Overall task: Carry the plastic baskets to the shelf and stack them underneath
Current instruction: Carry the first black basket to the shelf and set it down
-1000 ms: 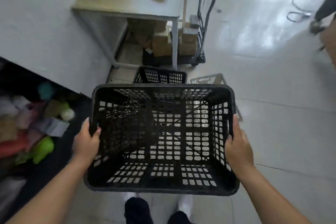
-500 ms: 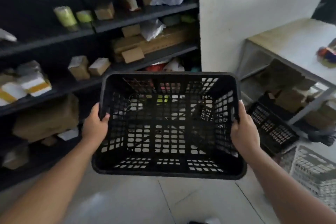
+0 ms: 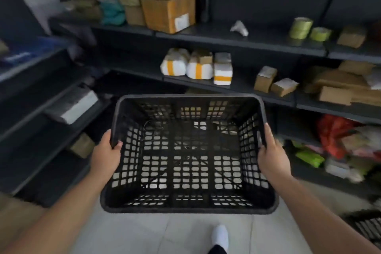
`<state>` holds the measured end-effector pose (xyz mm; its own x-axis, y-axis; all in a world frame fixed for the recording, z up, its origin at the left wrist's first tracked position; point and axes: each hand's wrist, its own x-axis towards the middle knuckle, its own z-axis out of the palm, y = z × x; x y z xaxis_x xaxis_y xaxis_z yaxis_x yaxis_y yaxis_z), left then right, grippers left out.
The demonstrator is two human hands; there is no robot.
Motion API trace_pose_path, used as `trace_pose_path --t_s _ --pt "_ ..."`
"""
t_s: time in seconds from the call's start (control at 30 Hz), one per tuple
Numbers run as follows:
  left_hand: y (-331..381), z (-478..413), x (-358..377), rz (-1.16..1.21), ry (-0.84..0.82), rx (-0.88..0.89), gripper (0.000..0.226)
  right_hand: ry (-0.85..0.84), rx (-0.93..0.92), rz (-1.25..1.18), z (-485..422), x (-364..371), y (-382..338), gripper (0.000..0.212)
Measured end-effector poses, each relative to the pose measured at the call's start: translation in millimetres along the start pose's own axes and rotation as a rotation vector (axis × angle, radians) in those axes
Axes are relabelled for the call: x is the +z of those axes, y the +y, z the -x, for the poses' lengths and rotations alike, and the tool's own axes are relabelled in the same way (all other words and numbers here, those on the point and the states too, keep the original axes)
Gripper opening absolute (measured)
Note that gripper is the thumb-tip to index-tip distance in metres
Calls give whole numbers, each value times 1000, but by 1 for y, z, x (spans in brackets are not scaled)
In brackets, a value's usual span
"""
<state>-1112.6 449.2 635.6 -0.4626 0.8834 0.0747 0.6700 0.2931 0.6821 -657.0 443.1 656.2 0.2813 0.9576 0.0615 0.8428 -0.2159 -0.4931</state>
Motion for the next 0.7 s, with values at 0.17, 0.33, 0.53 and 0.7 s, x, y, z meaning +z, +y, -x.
trace_pose_path --t_s 0.17,0.33,0.53,0.7 --pt "-80 -45 -48 -19 155 -203 37 -131 -250 -28 -78 86 -116 72" --pt "-147 -89 -78 15 328 -396 33 -295 -425 -49 -146 176 -234 72" --pt "-221 -131 -90 -23 427 -575 38 -464 -592 -19 -196 273 -369 70" --pt "-304 -183 -75 24 437 -745 32 -547 -653 50 -217 380 -451 66"
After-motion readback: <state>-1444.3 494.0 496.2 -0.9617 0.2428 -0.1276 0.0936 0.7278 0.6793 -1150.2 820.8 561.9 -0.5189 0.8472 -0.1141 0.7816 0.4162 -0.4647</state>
